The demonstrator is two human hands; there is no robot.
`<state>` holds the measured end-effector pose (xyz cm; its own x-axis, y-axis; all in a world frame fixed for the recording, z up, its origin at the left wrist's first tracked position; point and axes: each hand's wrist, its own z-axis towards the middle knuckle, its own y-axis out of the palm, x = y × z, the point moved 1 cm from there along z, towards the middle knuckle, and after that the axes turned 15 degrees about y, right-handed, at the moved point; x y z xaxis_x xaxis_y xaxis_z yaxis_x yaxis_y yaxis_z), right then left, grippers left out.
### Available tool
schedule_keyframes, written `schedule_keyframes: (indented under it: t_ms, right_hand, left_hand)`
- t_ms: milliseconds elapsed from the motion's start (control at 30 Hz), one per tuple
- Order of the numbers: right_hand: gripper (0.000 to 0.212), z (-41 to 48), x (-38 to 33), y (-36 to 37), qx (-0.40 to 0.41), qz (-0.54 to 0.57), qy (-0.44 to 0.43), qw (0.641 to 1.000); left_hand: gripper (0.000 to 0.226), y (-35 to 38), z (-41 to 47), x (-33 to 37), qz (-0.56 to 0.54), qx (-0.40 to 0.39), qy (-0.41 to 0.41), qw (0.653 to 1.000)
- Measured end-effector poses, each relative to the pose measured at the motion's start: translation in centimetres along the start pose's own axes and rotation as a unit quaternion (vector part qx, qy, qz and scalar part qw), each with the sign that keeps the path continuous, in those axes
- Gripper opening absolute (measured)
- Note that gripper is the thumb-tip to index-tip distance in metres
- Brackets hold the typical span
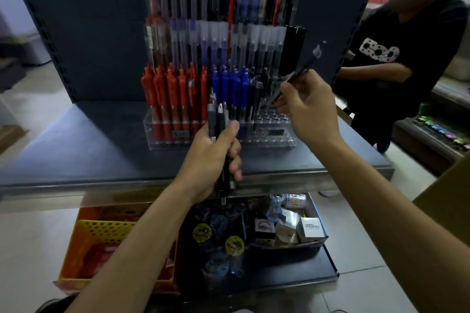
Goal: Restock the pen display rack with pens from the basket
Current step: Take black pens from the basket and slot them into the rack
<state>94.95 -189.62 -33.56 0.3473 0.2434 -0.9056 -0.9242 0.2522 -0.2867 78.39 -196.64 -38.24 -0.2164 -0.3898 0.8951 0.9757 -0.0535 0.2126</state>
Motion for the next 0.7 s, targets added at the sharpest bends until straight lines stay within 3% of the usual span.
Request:
schedule_keyframes:
  t_ms: [67, 200, 300, 367, 533, 700]
  right_hand:
    - [0.016, 0.3, 0.4, 0.8, -0.003, -0.047, -0.007, 0.999]
    - [0.014, 0.3, 1.3, 2.3, -0.005, -0.149, -0.038, 0.988]
    - [0.012, 0.2, 1.2, 2.7, 0.02, -0.137, -0.056, 0.989]
    - [0.013, 0.4, 0.9, 2.4, 0.055, -0.101, -0.058, 0.992]
    - [0.017, 0.7, 0.4, 2.1, 0.083, -0.075, -0.063, 0.992]
    - [0.013, 0.3, 1.6, 3.0, 0.022, -0.178, -0.039, 0.983]
  left_hand:
    - [0.033, -0.2, 0.2, 0.1, -0.009, -0.012, 0.004, 1.0]
    - [0.028, -0.7, 0.5, -0.3, -0.042, -0.015, 0.0, 0.999]
    - [0.009, -0.9, 0.6, -0.6, -0.156, -0.03, -0.021, 0.987]
    - [0.016, -1.0, 0.6, -0.7, -0.211, -0.037, -0.035, 0.976]
    - [0.019, -1.1, 0.7, -0.6, -0.179, -0.021, -0.024, 0.983]
    - [0.02, -0.8, 0.8, -0.2, -0.14, 0.004, 0.011, 0.99]
